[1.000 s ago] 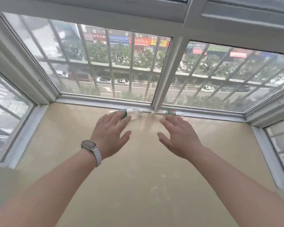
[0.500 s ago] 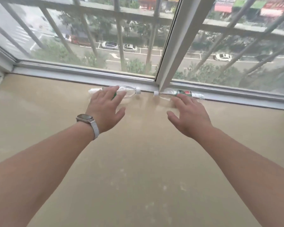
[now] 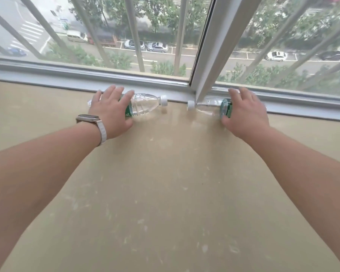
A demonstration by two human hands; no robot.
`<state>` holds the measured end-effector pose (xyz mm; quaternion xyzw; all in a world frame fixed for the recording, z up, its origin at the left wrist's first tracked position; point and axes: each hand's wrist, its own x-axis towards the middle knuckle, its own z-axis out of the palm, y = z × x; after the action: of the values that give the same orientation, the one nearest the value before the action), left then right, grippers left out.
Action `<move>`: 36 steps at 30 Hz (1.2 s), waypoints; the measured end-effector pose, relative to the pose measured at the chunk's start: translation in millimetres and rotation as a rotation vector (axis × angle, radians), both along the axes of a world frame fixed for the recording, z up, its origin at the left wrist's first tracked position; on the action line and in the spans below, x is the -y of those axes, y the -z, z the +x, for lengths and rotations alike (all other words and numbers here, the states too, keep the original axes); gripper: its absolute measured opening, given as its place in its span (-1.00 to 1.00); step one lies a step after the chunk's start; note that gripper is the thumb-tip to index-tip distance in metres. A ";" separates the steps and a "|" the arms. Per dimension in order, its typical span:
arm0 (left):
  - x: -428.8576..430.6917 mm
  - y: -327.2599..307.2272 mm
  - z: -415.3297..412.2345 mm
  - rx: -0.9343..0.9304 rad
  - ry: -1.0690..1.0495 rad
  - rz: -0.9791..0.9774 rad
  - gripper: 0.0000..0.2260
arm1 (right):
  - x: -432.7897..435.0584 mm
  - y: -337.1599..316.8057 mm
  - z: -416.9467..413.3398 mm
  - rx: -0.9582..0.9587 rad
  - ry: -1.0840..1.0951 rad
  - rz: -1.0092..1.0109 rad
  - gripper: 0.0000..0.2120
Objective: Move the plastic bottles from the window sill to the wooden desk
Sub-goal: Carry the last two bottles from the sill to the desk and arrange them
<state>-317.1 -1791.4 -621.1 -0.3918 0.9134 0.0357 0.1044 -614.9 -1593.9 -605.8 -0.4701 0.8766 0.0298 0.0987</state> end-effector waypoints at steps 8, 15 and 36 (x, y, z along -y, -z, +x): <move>2.6 7.9 -11.3 0.012 -0.013 -0.012 -0.38 | -5.6 21.3 -2.4 -0.048 -0.059 0.061 -0.46; 9.5 2.9 -17.6 0.097 -0.020 0.060 -0.53 | -10.6 18.5 13.0 0.005 -0.031 0.049 -0.53; -111.2 -155.3 -5.9 -0.344 -0.350 0.482 -0.46 | -104.3 -121.0 83.3 0.478 0.312 -0.266 -0.43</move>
<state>-323.0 -1680.3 -465.9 -0.4949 0.8019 0.3332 0.0308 -531.6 -1489.6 -484.8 -0.3324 0.8863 -0.2119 0.2431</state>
